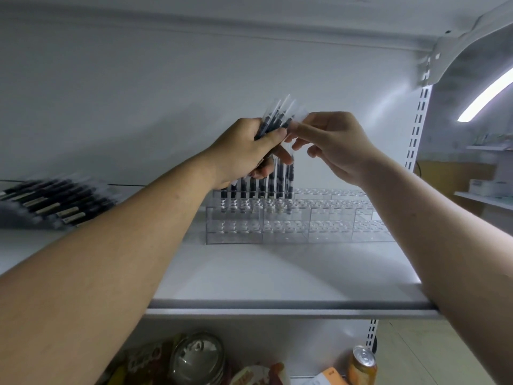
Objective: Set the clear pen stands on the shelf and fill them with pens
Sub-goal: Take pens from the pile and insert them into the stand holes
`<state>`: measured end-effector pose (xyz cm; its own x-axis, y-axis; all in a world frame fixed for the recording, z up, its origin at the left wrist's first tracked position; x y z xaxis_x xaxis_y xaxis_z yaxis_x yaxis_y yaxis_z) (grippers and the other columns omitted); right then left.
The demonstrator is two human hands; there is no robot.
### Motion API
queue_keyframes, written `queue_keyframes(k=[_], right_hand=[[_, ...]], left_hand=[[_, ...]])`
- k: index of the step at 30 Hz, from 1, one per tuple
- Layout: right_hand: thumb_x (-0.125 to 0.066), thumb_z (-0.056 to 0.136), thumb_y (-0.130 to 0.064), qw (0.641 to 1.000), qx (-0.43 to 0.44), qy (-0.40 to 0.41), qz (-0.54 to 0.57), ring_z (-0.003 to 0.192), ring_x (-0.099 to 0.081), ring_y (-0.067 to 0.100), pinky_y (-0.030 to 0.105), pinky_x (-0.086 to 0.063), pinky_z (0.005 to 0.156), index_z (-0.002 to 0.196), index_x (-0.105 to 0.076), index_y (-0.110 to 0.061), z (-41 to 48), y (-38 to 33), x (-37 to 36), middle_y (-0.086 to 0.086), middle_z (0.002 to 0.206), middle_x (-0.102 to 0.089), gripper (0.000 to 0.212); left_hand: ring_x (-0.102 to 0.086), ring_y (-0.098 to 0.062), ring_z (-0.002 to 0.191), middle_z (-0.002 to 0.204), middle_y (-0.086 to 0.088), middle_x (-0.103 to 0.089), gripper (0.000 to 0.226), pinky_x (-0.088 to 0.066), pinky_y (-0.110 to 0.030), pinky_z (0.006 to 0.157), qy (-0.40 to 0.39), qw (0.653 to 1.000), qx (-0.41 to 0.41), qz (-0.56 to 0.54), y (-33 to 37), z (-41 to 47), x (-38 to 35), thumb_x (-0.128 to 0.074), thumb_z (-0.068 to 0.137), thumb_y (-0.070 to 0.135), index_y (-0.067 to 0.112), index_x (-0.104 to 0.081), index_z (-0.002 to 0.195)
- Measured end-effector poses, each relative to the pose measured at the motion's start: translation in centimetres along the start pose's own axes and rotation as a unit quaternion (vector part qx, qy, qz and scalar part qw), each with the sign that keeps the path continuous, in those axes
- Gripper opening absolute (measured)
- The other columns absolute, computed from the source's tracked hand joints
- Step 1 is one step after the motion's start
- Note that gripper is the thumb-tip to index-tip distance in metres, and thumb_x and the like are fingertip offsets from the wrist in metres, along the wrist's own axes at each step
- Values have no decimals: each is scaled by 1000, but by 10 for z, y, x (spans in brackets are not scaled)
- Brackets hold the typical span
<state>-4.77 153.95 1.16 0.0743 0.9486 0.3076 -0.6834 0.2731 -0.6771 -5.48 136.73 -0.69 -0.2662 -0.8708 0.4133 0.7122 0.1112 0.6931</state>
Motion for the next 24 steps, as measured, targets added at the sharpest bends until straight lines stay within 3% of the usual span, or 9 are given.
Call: queue_keyframes(k=[3, 6, 9, 14, 17, 20, 24], right_hand=[[-69, 101, -21, 993, -26, 57, 96, 85, -74, 25, 31, -45, 64, 96, -72, -2, 3, 2, 11, 15, 94, -77, 20], [-61, 105, -14, 970, -27, 163, 178, 76, -74, 24, 28, -47, 59, 94, -67, -3, 5, 1, 33, 11, 85, -76, 17], [-60, 103, -15, 970, -1, 239, 40, 64, -72, 16, 25, -47, 54, 93, -67, -6, 6, 1, 52, 5, 77, -74, 15], [-63, 103, -17, 971, 14, 166, -174, 58, -75, 13, 15, -47, 51, 99, -68, -4, 7, 7, 34, 5, 83, -77, 14], [-64, 104, -19, 967, -1, 130, -220, 64, -77, 16, 28, -56, 60, 103, -68, 0, 7, 14, 27, 3, 86, -77, 19], [-64, 104, -21, 967, -3, 113, -227, 66, -78, 17, 39, -58, 70, 101, -67, -2, 5, 15, 23, 3, 87, -78, 19], [-63, 104, -22, 966, -17, 73, -246, 68, -79, 18, 56, -60, 74, 98, -67, -5, 2, 16, 15, 2, 86, -79, 18]], left_hand=[[-58, -22, 53, 93, -13, -80, 22, -44, -29, 47, 4, 1000, 10, -4, -3, 1, 1, -47, 114, 22, 3, -57, 120], [-62, -22, 57, 93, -9, -80, 23, -49, -30, 48, 7, 999, 30, 9, -4, -1, 2, -46, 114, 26, 8, -58, 122], [-66, -22, 60, 94, -7, -80, 24, -57, -33, 53, 2, 999, 35, 11, -3, -2, 2, -46, 114, 28, 12, -61, 123], [-70, -27, 67, 94, -9, -79, 26, -63, -44, 66, -2, 999, 37, 9, -5, -2, 1, -47, 113, 32, 14, -63, 122], [-70, -28, 68, 92, -9, -79, 26, -64, -49, 72, -12, 999, 36, 13, -5, -2, -1, -46, 113, 34, 17, -64, 121], [-65, -20, 61, 82, -5, -73, 25, -63, -40, 64, -3, 999, 27, 19, -4, -3, 0, -47, 113, 36, 21, -65, 120], [-42, -11, 51, 74, 0, -57, 29, -40, -27, 47, 10, 999, 16, 37, -4, -1, 4, -46, 113, 39, 20, -65, 122]])
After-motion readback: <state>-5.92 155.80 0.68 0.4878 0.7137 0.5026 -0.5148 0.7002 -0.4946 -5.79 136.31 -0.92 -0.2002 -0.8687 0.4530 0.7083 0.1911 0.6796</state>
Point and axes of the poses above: each hand's wrist, its own z-axis towards the middle knuckle, its own x-axis out of the back of the hand, y = z × x, the point moved 6 cm from there along z, towards the middle knuckle
